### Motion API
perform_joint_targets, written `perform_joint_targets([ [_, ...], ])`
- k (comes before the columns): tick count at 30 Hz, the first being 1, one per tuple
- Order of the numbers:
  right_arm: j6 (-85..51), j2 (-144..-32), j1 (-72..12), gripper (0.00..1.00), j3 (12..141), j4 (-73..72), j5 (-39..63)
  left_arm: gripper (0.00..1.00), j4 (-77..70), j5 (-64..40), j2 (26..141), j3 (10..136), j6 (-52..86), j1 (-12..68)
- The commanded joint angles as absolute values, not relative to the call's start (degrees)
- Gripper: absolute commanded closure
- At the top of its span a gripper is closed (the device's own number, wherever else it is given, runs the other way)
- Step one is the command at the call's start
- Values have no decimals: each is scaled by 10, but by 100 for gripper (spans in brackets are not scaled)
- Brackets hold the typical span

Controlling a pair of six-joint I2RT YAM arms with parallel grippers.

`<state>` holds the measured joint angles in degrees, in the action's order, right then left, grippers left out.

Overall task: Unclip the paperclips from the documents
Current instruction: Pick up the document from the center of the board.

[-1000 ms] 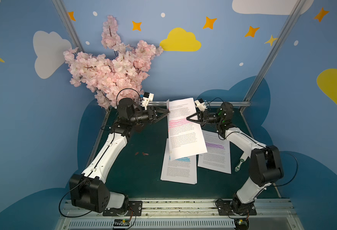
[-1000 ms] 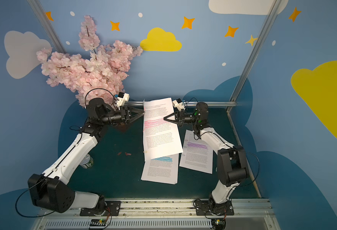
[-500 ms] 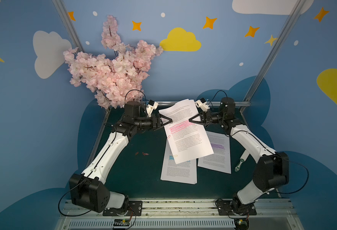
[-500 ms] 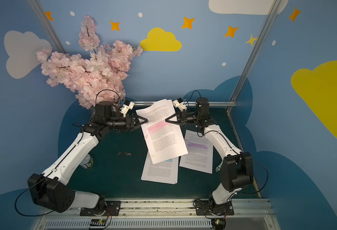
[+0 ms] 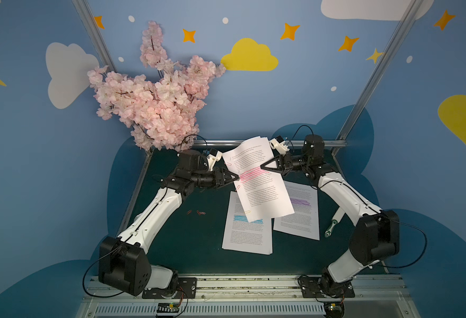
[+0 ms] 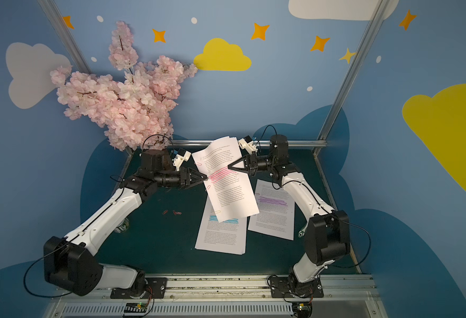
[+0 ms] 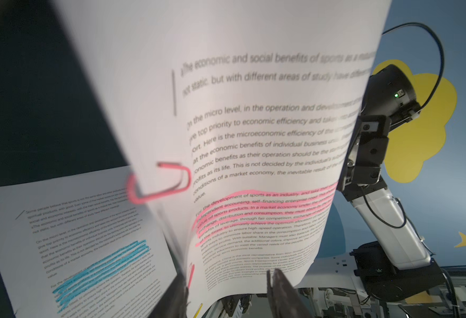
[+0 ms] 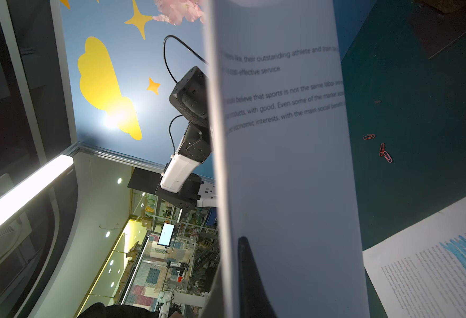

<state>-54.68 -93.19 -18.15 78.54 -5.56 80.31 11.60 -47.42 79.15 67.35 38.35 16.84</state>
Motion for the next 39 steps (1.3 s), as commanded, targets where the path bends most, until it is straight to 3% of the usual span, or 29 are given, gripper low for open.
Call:
perform_joint_targets([
  [1, -559, -932, -182, 100, 805, -75, 819, 71, 38, -487, 761, 661, 418, 167],
  [3, -572, -930, -182, 100, 806, -92, 822, 64, 51, -480, 757, 652, 411, 168],
  [5, -582, -928, -183, 100, 807, -98, 825, 42, 53, -476, 756, 636, 404, 168],
  [7, -584, -925, -184, 100, 805, -97, 830, 29, 27, -471, 754, 609, 412, 168],
  [9, -585, -919, -185, 100, 798, -97, 830, 20, -24, -468, 758, 586, 441, 167],
  [12, -586, -907, -186, 100, 788, -97, 829, 14, -78, -474, 773, 565, 473, 168],
  [18, -585, -886, -189, 100, 772, -89, 829, 14, -166, -479, 793, 544, 510, 169],
  [30, -566, -890, -177, 100, 767, -74, 831, 24, -523, -564, 835, 536, 776, 190],
  [36, -540, -882, -170, 100, 768, -36, 835, 39, -502, -566, 829, 547, 770, 192],
  [39, -511, -870, -160, 90, 765, 0, 833, 47, -444, -582, 815, 573, 744, 192],
])
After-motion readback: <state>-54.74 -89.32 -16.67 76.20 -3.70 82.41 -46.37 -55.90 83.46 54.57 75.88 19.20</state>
